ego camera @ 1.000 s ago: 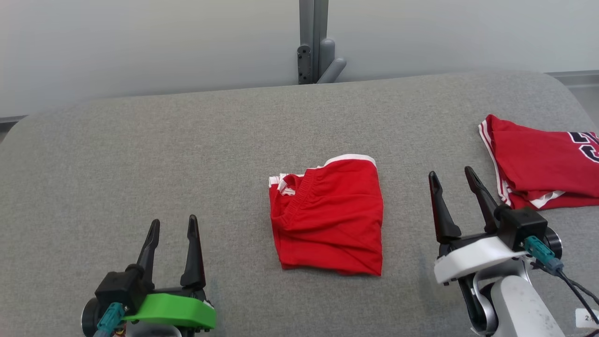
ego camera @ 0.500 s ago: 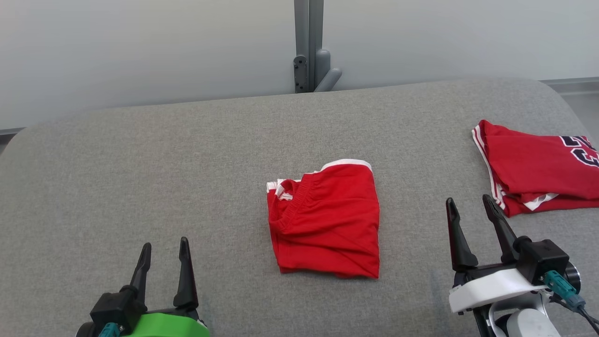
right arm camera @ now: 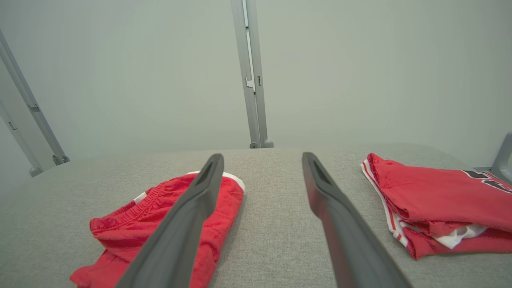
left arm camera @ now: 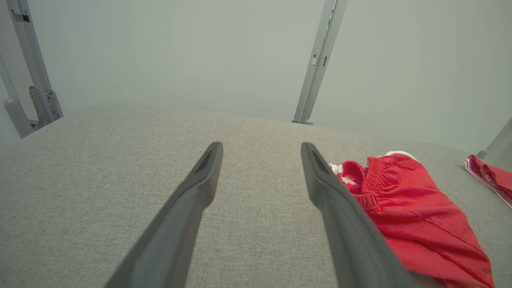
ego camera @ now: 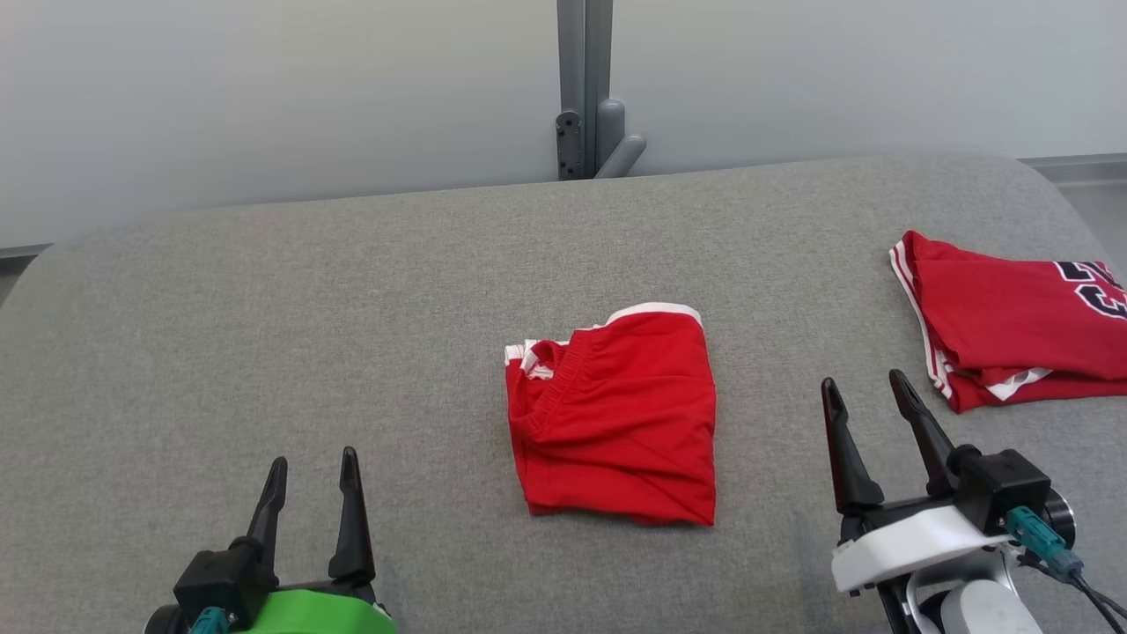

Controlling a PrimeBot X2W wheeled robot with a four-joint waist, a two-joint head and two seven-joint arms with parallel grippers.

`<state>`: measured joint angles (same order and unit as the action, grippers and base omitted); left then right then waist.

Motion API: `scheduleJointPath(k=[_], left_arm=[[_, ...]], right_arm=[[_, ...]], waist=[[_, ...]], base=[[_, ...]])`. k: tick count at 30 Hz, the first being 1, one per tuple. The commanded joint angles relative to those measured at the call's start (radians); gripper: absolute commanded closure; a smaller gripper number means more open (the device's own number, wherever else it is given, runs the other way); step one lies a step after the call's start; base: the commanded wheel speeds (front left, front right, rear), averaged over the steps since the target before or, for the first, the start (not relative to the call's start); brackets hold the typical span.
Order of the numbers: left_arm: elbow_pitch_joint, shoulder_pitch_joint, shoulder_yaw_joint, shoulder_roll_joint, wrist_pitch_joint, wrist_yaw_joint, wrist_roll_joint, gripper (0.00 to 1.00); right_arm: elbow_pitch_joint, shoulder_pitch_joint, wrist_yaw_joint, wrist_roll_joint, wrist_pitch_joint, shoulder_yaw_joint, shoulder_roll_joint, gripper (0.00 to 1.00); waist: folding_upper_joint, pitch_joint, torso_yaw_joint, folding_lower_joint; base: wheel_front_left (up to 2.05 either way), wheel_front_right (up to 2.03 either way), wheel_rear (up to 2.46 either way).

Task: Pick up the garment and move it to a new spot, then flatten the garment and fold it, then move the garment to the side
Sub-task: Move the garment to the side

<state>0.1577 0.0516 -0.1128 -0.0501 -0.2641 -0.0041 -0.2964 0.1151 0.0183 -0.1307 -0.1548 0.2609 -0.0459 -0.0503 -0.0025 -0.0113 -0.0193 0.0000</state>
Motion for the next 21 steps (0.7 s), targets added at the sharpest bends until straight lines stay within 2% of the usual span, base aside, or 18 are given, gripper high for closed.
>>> scheduleJointPath(k=[1,5,10,15,21], left_arm=[[0.002,0.005,0.000,-0.001,0.000,-0.003,0.011,0.00],[0.005,-0.008,-0.003,-0.001,0.000,-0.005,0.012,0.00],[0.003,-0.023,-0.009,-0.001,0.000,-0.003,0.006,0.00],[0.005,-0.039,-0.017,-0.001,0.000,0.000,-0.002,0.00],[0.008,-0.062,-0.024,-0.001,0.000,-0.001,-0.005,0.00]], right_arm=[[0.003,0.018,0.000,0.008,-0.006,-0.002,-0.001,0.00],[0.020,0.064,0.000,0.031,-0.047,-0.004,-0.001,0.00],[0.081,0.147,0.000,0.020,-0.181,0.008,-0.004,0.00],[0.183,0.241,0.000,-0.094,-0.336,-0.016,-0.056,0.00],[0.308,0.328,0.000,-0.286,-0.496,-0.074,-0.117,0.00]], waist=[[0.0025,0.001,0.001,0.0000],[0.0025,0.008,0.010,0.0000],[0.0025,0.027,0.031,0.0000],[0.0025,0.056,0.065,0.0000],[0.0025,0.091,0.114,0.0000]], base=[[0.00,0.00,0.00],[0.00,0.00,0.00],[0.00,0.00,0.00],[0.00,0.00,0.00],[0.00,0.00,0.00]])
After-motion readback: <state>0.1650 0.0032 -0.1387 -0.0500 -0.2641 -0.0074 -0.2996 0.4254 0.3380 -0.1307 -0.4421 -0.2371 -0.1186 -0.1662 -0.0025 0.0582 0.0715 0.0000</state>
